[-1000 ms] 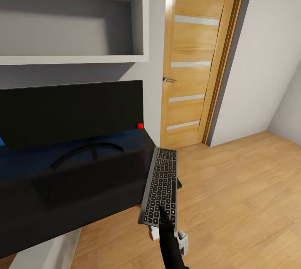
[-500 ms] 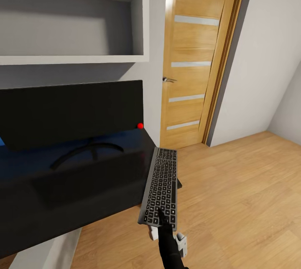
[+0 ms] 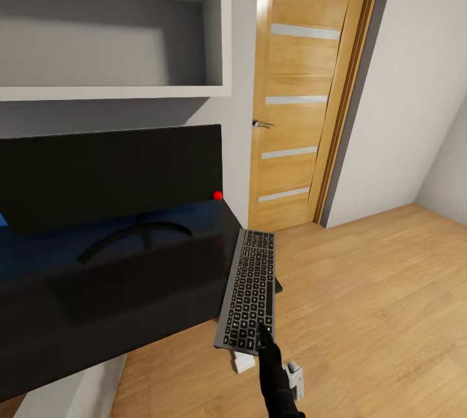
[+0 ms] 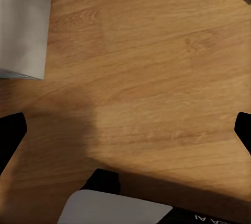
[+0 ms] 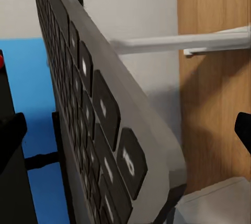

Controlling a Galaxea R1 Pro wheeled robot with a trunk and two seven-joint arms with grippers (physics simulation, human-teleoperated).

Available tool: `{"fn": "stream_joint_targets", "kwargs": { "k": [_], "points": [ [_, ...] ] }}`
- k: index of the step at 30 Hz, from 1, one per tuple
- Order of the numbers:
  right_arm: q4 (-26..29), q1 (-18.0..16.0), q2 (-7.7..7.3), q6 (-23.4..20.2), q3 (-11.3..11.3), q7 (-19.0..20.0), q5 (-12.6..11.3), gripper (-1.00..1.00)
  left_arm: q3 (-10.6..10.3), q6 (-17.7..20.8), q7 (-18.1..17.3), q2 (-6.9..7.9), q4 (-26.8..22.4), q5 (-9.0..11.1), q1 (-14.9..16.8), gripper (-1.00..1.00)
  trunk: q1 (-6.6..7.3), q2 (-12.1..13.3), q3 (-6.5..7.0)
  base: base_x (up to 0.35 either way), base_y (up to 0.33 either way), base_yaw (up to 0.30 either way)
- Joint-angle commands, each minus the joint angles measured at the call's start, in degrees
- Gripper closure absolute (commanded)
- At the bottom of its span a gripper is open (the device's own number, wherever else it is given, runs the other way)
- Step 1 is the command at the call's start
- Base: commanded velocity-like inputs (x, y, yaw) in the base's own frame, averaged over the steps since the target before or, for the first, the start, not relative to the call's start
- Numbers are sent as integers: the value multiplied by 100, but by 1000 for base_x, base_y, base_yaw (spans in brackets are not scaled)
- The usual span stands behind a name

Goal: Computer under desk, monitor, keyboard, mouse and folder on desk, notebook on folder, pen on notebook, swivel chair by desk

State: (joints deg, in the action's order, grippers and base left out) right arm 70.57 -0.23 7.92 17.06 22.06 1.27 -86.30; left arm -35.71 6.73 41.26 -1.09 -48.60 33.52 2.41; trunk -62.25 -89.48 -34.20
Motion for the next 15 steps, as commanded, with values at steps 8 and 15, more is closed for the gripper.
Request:
{"fn": "stream_joint_targets", "kwargs": {
  "k": [8,15],
  "points": [
    [-2,0,-1,34,-152,13,-62,-100,-15,30,40,4,-9,14,5,-100,0,-3,-5,0,0,0],
    [0,1,-1,34,-297,19,-62,-100,-3,30,40,4,-9,21,5,-100,0,-3,-5,0,0,0]
  ]
}}
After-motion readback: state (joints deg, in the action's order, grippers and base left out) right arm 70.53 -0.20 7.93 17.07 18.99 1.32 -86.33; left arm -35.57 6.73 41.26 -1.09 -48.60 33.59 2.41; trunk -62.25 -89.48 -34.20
